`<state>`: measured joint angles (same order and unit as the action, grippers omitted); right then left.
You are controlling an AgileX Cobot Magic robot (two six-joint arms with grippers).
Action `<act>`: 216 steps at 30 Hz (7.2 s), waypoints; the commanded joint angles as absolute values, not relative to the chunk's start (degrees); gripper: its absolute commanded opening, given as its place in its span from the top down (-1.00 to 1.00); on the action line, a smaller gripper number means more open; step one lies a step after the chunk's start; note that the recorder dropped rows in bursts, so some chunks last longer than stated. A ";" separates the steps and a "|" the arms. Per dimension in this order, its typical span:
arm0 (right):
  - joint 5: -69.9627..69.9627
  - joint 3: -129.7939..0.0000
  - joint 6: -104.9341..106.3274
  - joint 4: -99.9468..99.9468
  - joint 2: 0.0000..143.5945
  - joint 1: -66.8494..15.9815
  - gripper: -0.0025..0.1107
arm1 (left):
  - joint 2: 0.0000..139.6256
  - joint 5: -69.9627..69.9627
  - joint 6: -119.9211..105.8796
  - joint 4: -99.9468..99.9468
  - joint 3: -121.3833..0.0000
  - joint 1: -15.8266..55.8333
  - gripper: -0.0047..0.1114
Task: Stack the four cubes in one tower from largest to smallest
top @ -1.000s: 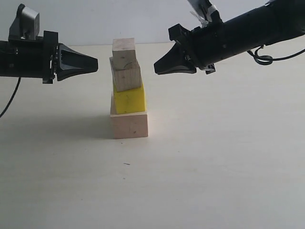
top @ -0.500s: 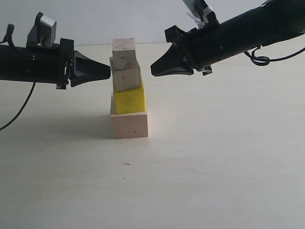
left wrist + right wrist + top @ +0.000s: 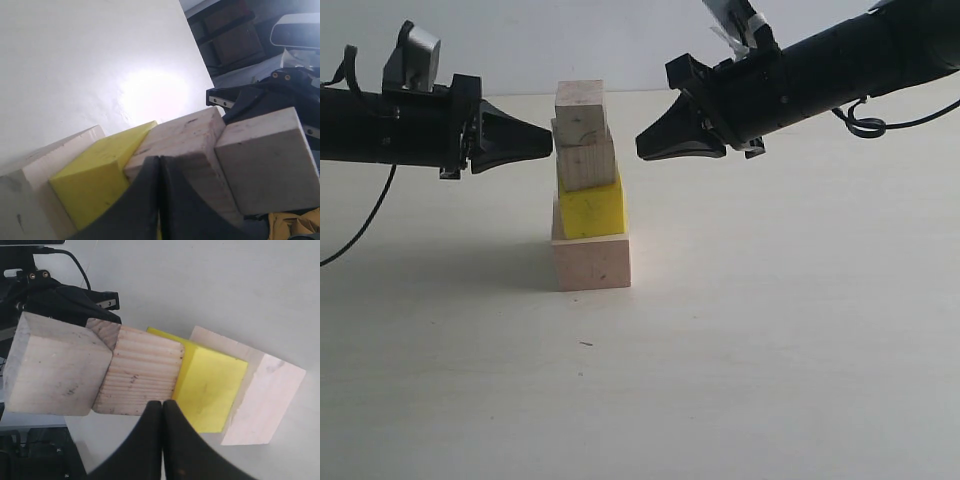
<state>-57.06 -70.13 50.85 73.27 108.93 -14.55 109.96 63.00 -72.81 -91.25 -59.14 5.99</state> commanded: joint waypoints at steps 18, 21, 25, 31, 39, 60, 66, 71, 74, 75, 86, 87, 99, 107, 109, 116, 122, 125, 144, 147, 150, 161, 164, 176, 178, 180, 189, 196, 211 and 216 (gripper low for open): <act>-57.83 -69.81 51.48 73.63 108.81 -14.67 0.96 | 110.00 62.61 -73.09 -91.59 -59.51 6.25 0.92; -58.45 -69.81 51.48 73.85 108.81 -14.67 0.96 | 110.00 62.61 -73.09 -91.59 -59.51 6.25 0.92; -58.72 -69.72 51.48 74.22 108.81 -14.67 0.96 | 110.00 62.61 -73.09 -91.59 -59.51 6.25 0.92; -58.40 -69.47 51.37 74.54 108.81 -16.93 0.96 | 110.00 62.61 -73.09 -91.59 -59.51 6.25 0.92; -57.24 -69.47 51.22 72.96 108.81 -17.18 0.96 | 110.00 62.61 -73.09 -90.76 -59.51 6.25 0.92; -58.34 -69.47 51.22 73.46 108.81 -17.32 0.96 | 110.00 62.61 -73.09 -90.96 -59.51 6.25 0.92; -57.33 -69.47 51.46 73.11 108.81 -18.86 0.96 | 110.00 63.06 -73.09 -91.06 -59.51 6.25 0.92; -56.55 -69.57 51.05 72.84 108.81 -18.86 0.96 | 110.00 65.74 -72.48 -90.67 -59.51 6.25 0.92; -55.82 -69.57 51.05 72.84 108.81 -18.86 0.96 | 110.00 66.28 -71.71 -89.17 -59.51 6.25 0.92; -55.53 -69.57 51.05 72.84 108.81 -18.65 0.96 | 110.00 66.28 -71.58 -89.03 -58.95 6.25 0.92; -55.30 -69.57 51.05 72.84 108.81 -17.58 0.96 | 110.00 67.06 -72.95 -89.67 -56.67 6.25 0.92; -55.30 -69.57 51.05 72.84 108.81 -17.58 0.96 | 110.00 67.34 -72.95 -89.67 -56.67 6.25 0.92; -55.30 -69.57 51.05 72.84 108.81 -17.58 0.96 | 110.00 67.70 -72.95 -89.67 -56.67 7.47 0.92; -55.89 -69.57 51.05 72.84 108.81 -17.58 0.96 | 110.00 67.10 -72.95 -89.80 -56.67 7.62 0.92; -56.38 -69.57 51.05 72.84 108.81 -17.58 0.96 | 110.00 67.10 -72.95 -90.19 -56.67 7.62 0.92; -57.28 -69.57 51.05 72.84 108.81 -17.70 0.96 | 110.00 66.88 -72.95 -90.53 -56.67 7.62 0.92; -57.12 -69.57 51.05 72.84 108.81 -17.70 0.96 | 110.00 66.88 -72.95 -90.53 -56.67 7.62 0.92; -56.61 -69.57 51.05 73.22 108.81 -17.70 0.96 | 110.00 67.32 -72.95 -90.53 -56.67 7.62 0.92; -55.75 -69.76 52.39 74.79 108.81 -17.70 0.96 | 110.00 68.11 -72.84 -90.53 -56.67 7.62 0.92; -55.75 -69.76 52.39 74.79 108.81 -17.70 0.96 | 110.00 68.11 -72.84 -90.53 -56.67 7.62 0.92; -55.75 -69.76 52.39 74.54 108.81 -17.70 0.96 | 110.00 68.11 -72.84 -90.53 -56.67 7.62 0.92; -54.57 -69.76 51.34 73.10 108.81 -17.56 0.96 | 109.88 68.11 -72.64 -89.34 -56.67 7.27 0.92; -54.47 -69.76 51.22 73.10 108.81 -17.56 0.96 | 109.53 68.11 -72.60 -89.20 -56.67 6.89 0.92; -52.77 -69.76 47.38 68.93 108.81 -17.56 0.96 | 108.00 66.68 -72.98 -88.39 -53.86 4.54 0.92; -52.17 -69.76 46.00 67.25 108.81 -17.56 0.96 | 108.00 65.75 -73.26 -88.39 -52.80 4.19 0.92; -51.64 -69.76 46.02 67.25 108.81 -17.56 0.96 | 108.00 65.41 -73.48 -88.39 -52.39 3.99 0.92; -51.10 -69.64 43.30 63.99 108.81 -17.80 0.96 | 108.00 65.15 -73.59 -88.63 -52.39 3.99 0.92; -51.10 -69.64 41.92 63.05 108.81 -17.96 0.96 | 108.00 65.15 -73.95 -88.63 -52.39 3.99 0.92; -52.26 -69.64 44.61 67.53 112.66 -17.96 0.96 | 108.00 64.35 -74.40 -88.84 -52.39 3.99 0.92; -53.15 -69.64 44.78 68.47 113.08 -17.96 0.96 | 108.00 64.35 -74.55 -88.84 -52.39 3.99 0.92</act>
